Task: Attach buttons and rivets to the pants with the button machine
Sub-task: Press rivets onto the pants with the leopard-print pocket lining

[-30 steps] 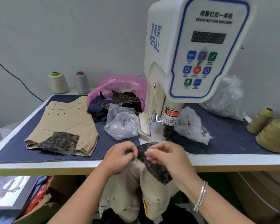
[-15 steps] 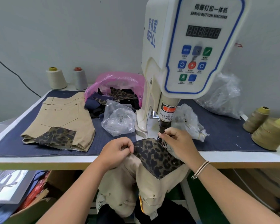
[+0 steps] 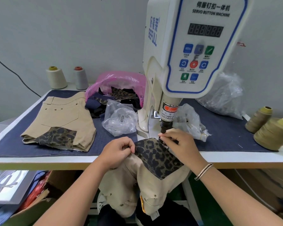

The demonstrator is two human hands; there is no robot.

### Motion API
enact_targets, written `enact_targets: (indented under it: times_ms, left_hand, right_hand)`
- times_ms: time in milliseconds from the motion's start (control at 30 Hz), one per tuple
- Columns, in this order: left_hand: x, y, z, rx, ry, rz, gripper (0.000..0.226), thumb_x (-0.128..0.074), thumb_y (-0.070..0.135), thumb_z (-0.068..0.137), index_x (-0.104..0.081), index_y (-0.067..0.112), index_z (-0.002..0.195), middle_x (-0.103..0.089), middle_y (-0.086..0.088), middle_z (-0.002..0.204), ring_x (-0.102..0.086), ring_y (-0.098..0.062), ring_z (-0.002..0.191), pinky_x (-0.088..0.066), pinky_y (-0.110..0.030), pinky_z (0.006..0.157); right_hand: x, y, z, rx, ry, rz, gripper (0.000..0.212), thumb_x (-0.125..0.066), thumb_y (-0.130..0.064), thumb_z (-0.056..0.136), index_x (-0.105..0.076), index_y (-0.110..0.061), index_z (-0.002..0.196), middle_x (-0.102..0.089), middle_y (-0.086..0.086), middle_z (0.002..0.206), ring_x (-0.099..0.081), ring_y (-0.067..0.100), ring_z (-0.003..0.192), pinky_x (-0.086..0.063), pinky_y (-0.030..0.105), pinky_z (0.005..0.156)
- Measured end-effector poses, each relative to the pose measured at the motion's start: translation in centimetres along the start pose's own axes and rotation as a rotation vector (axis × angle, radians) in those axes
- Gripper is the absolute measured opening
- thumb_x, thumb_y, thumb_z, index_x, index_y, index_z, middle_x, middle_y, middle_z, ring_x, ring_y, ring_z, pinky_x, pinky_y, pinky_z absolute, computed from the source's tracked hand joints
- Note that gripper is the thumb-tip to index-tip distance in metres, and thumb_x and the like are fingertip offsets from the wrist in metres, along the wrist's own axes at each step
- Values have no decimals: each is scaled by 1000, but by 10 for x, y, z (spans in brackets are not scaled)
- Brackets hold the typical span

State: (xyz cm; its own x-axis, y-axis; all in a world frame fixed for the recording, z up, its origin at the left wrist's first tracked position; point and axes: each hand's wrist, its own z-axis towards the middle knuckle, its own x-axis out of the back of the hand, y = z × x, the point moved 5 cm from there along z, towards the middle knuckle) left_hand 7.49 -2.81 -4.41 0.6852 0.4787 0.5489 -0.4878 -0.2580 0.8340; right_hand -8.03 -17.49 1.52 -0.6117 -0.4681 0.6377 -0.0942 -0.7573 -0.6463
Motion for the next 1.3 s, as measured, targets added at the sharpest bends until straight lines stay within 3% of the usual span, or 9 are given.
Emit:
enact_targets:
  times_ms: [200,300,400,533,600,700,867,1033,1300]
  left_hand:
    - [3,33,-13,-66,-248,-367,34,-48,-17,88,-56,13,73,-55,4,71,-50,-10,71,-39,-19,71]
    - [-6,74,-21,-189,-450,-260,30,-51,-16,87,-55,11,76,-54,11,73,-49,-6,72,-37,-15,71]
    - [-5,112,-20,-283,-569,-171,24,-53,-14,88,-55,10,82,-56,13,78,-52,-3,79,-38,-14,77]
    - [8,124,-7,-211,-582,-260,20,-54,-6,92,-54,13,93,-54,-5,86,-48,-18,83,-39,-30,76]
    - [7,114,2,-136,-574,-293,22,-52,-8,93,-51,12,101,-55,-2,84,-49,-15,81,-41,-27,73]
    - [-1,89,15,-14,-477,-227,24,-55,-2,93,-51,13,110,-53,-2,79,-49,-14,78,-42,-22,76]
    - [-16,63,27,71,-364,-233,21,-62,1,90,-58,8,109,-50,14,58,-49,1,58,-41,-8,65]
    - [-16,61,31,61,-354,-102,12,-63,19,92,-67,14,82,-61,14,69,-54,3,65,-41,-6,66]
    - [-14,59,31,99,-341,-236,16,-65,24,90,-70,20,76,-65,12,74,-58,0,74,-42,-18,78]
  right_hand:
    - [18,-9,-23,-2,181,148,20,-63,-13,89,-63,-31,96,-65,-14,92,-59,1,88,-43,8,74]
    - [6,-16,-38,-24,-87,239,30,-59,-35,85,-56,-37,115,-62,-18,111,-56,2,106,-43,12,87]
    - [-4,-10,-43,-199,-450,376,44,-58,-38,84,-50,-35,127,-59,-13,124,-54,3,115,-42,18,97]
    - [8,11,-35,-453,-592,490,19,-68,-30,85,-71,-17,99,-72,0,92,-67,14,87,-53,26,82]
    - [17,20,-28,-473,-549,539,3,-70,-24,84,-73,-23,83,-72,0,83,-68,14,79,-55,27,73]
    - [21,29,-20,-482,-529,576,11,-71,-24,82,-70,-28,72,-69,-3,77,-65,10,73,-51,21,65]
    - [15,51,-15,-543,-465,698,14,-66,-8,85,-70,-21,83,-70,4,86,-66,13,79,-53,23,69]
    - [14,60,-9,-518,-390,854,16,-67,-8,81,-71,-19,93,-70,7,98,-66,17,91,-54,28,83]
    - [9,70,-7,-575,-408,974,35,-70,-9,78,-60,-13,112,-69,9,106,-66,19,93,-55,27,79]
